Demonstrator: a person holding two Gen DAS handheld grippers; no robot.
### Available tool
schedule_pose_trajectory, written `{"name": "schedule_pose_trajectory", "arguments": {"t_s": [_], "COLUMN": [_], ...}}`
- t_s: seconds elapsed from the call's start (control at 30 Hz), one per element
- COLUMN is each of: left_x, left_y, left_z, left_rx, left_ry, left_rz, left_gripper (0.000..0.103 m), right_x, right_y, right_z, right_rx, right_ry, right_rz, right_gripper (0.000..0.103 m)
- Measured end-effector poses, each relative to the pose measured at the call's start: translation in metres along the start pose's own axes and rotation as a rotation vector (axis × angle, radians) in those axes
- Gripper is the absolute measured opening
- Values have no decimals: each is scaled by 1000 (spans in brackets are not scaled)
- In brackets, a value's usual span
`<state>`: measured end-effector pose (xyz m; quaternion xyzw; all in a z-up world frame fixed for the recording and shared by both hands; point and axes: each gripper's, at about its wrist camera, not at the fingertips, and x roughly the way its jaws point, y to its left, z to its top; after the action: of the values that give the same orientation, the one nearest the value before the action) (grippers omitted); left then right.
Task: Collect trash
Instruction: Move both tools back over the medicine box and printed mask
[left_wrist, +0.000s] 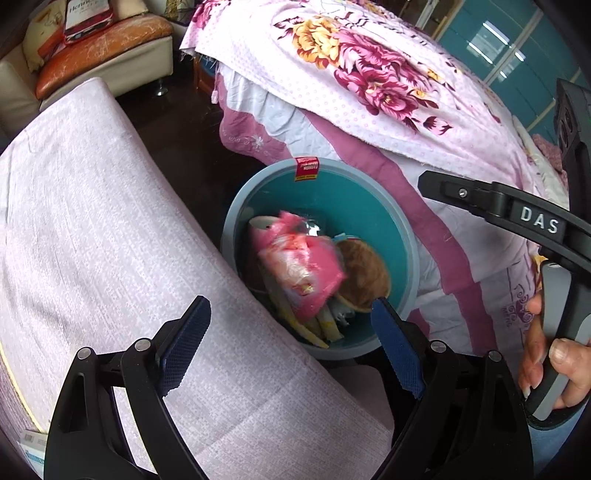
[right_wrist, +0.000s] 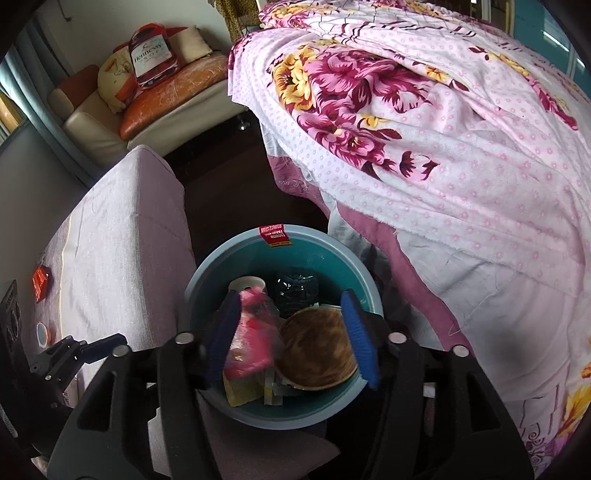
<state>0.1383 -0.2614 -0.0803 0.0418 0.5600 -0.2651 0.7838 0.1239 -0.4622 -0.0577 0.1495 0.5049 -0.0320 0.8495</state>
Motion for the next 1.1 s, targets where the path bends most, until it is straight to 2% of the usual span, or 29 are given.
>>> {"name": "schedule_pose_trajectory", "arguments": {"t_s": [0.07, 0.1, 0.73, 1.0, 1.1], "left_x": [-2, -4, -50, -80, -92], "left_y": [3, 4, 43, 80, 100], "left_z": [-2, -4, -35, -68, -82], "left_rx": [-8, -11, -96, -149, -182], "left_ry": [-1, -4, -83, -121, -134], "left_rz": [-3, -5, -27, 8, 29], "left_gripper": [89, 89, 89, 89, 89], "right_x": [-2, -2, -32, -41, -41], "right_y": [4, 5, 55, 99, 128], "right_z": [-1, -1, -12, -23, -29], "right_rx": [1, 0, -83, -191, -264], "right_ry": [5, 5, -7, 1, 17], "right_rz": [1, 0, -20, 3, 22], "right_gripper": [70, 71, 74, 76, 76]}}
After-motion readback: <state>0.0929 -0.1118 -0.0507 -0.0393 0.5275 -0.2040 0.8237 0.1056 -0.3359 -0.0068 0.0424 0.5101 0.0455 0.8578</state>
